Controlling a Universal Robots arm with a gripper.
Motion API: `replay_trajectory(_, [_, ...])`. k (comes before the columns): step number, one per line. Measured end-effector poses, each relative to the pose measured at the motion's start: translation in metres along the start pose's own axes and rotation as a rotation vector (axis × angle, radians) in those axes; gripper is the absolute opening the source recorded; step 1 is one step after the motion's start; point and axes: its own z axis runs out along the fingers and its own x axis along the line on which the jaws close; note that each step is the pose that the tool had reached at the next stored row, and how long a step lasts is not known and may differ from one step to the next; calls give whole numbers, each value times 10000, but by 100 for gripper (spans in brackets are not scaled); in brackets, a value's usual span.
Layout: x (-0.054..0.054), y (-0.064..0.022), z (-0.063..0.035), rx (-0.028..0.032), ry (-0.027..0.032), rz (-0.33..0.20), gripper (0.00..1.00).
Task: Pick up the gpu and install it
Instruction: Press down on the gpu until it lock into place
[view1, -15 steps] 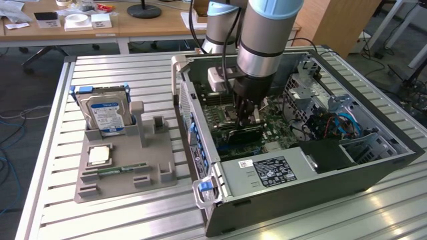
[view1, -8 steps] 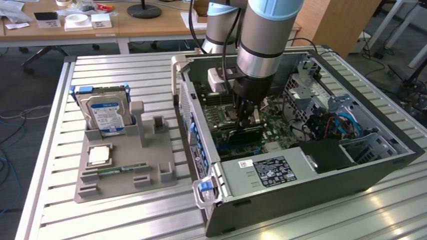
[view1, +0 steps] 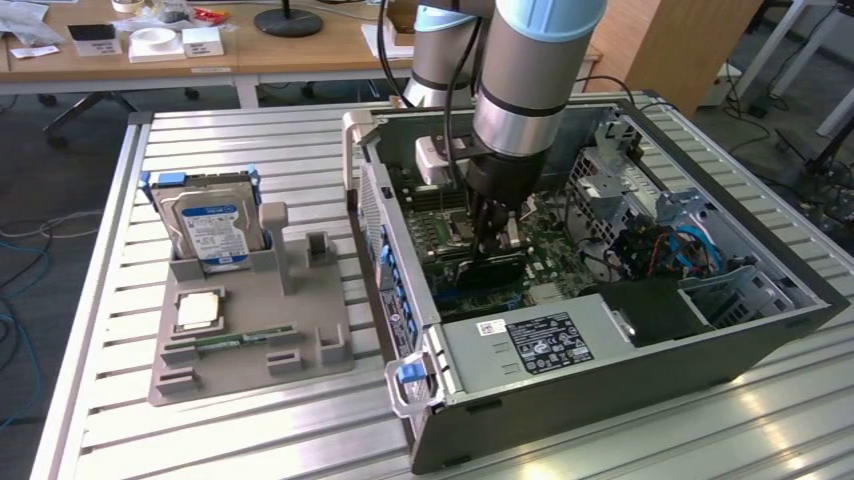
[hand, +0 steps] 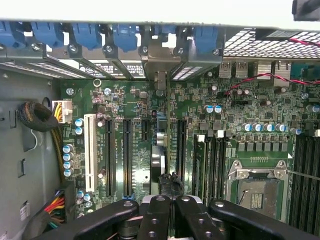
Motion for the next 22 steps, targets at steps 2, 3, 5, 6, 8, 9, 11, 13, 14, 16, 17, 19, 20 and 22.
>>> replay_trajectory(2, [0,1,0,-1,0,1,11])
replay_trajectory(3, [0,1,0,-1,0,1,11])
replay_trajectory(5, [0,2,0,0,-1,1,11])
replay_trajectory(6, [1,5,2,2,-1,1,11])
replay_trajectory(8, [2,10,3,0,-2,0,11])
replay_trajectory(9, [2,12,2,-1,-1,-1,11])
replay_trajectory(11, [2,12,2,-1,0,-2,11])
replay_trajectory(13, [2,13,2,0,-1,-1,11])
replay_trajectory(14, [3,14,3,0,2,-1,11])
replay_trajectory(16, [3,15,4,-1,1,-1,11])
replay_trajectory(17, [3,15,4,-2,1,-1,11])
replay_trajectory(19, [2,14,5,-1,0,-1,11])
replay_trajectory(20, [2,14,5,-1,-1,-1,11])
replay_trajectory(22, [2,14,5,0,0,-1,11])
